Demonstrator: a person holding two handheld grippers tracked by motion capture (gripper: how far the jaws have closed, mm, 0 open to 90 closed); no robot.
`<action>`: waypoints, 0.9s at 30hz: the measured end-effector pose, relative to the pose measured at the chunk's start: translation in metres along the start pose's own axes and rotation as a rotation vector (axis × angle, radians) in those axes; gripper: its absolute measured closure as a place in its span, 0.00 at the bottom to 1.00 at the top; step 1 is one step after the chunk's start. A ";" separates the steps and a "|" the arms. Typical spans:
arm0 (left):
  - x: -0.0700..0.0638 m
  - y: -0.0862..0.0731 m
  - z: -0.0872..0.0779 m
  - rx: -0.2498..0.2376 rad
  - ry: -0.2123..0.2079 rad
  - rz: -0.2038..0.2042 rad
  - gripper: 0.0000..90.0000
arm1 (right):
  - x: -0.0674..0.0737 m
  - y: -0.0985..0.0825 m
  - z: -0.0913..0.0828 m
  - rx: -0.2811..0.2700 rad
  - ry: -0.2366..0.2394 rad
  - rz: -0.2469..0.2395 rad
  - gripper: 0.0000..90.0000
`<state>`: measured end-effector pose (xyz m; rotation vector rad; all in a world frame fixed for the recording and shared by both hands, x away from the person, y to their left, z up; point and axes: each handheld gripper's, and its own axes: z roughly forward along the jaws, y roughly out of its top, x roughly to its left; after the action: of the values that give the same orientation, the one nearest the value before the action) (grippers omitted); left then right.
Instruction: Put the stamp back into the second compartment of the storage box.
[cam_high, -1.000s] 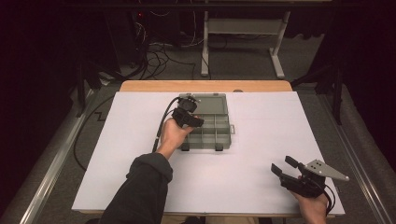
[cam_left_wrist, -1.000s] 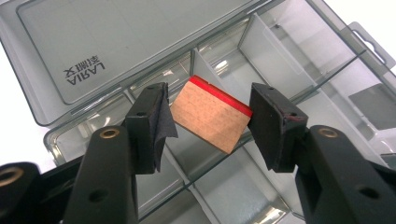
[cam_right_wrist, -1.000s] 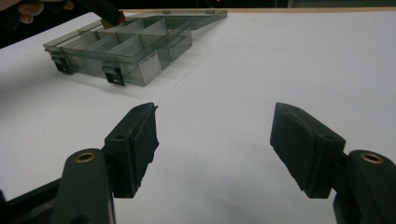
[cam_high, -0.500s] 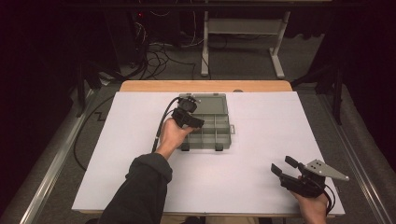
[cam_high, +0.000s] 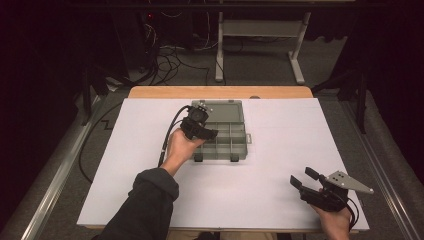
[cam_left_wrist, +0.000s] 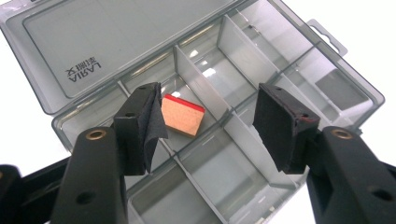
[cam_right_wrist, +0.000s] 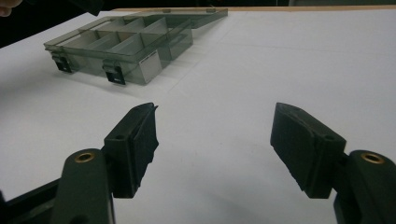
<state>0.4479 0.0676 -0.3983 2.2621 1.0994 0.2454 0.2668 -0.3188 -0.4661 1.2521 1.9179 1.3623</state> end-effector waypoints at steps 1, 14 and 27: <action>0.000 -0.001 -0.001 -0.003 0.000 0.001 0.47 | 0.000 0.000 0.000 0.000 0.000 -0.001 0.35; -0.003 -0.013 -0.012 -0.022 -0.013 0.020 0.47 | 0.000 0.000 0.000 0.001 0.000 -0.001 0.35; 0.002 -0.029 -0.019 -0.037 -0.018 0.005 0.47 | 0.000 0.000 0.000 0.002 0.000 -0.001 0.35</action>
<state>0.4223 0.0916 -0.4006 2.2304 1.0718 0.2453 0.2667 -0.3187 -0.4662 1.2516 1.9200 1.3603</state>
